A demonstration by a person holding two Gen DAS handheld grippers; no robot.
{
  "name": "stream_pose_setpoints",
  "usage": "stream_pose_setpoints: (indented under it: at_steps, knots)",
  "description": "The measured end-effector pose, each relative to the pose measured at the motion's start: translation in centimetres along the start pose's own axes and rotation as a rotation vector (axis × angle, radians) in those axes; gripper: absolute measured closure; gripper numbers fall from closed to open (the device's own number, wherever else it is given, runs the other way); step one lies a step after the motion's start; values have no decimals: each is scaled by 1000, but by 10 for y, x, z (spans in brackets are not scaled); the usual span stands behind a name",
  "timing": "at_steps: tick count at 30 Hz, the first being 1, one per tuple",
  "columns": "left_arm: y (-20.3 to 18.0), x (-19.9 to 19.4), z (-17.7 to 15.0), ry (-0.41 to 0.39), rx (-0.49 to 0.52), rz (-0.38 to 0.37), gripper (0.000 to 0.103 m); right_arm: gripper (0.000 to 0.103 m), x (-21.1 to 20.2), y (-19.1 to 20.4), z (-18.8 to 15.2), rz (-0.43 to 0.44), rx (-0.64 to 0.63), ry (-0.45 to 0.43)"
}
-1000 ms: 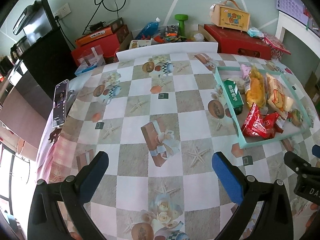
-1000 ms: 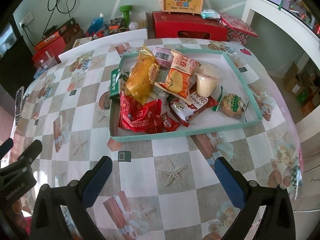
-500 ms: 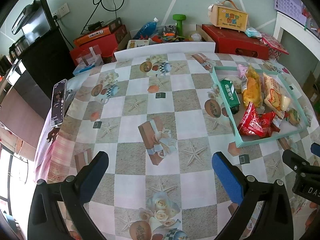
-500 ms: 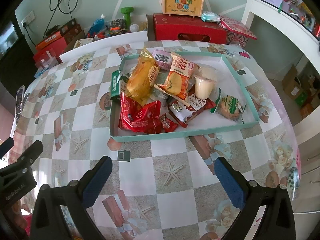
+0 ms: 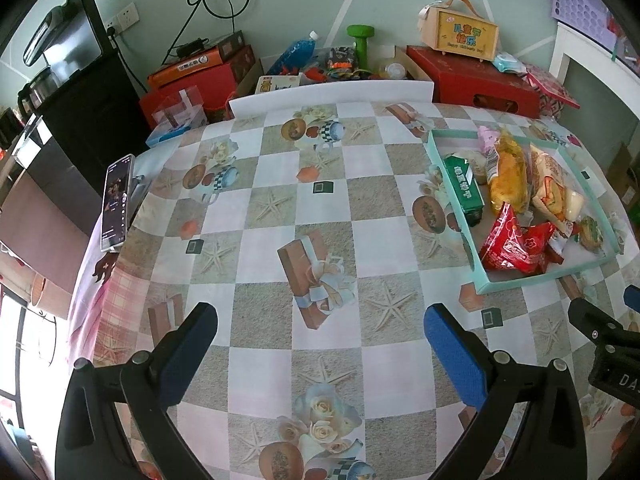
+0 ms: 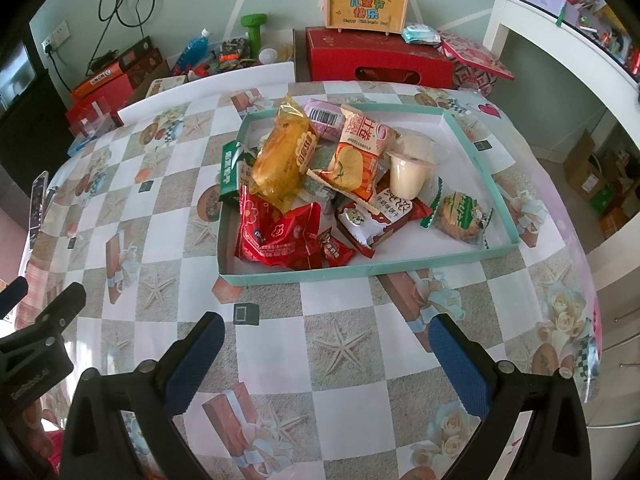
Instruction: Organize snacks
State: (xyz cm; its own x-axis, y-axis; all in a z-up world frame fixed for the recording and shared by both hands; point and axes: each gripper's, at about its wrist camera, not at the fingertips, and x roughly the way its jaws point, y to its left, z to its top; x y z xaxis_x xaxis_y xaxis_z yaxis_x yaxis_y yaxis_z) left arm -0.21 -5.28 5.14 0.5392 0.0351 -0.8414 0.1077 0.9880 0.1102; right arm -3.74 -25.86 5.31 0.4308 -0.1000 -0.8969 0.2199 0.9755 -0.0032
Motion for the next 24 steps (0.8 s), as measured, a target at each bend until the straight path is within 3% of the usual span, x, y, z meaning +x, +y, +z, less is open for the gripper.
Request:
stream_pose_setpoints:
  at_steps: [24]
  knots:
    - [2,3,0,18,-7,11,0,0,-3,0,2,-5,-5,-6]
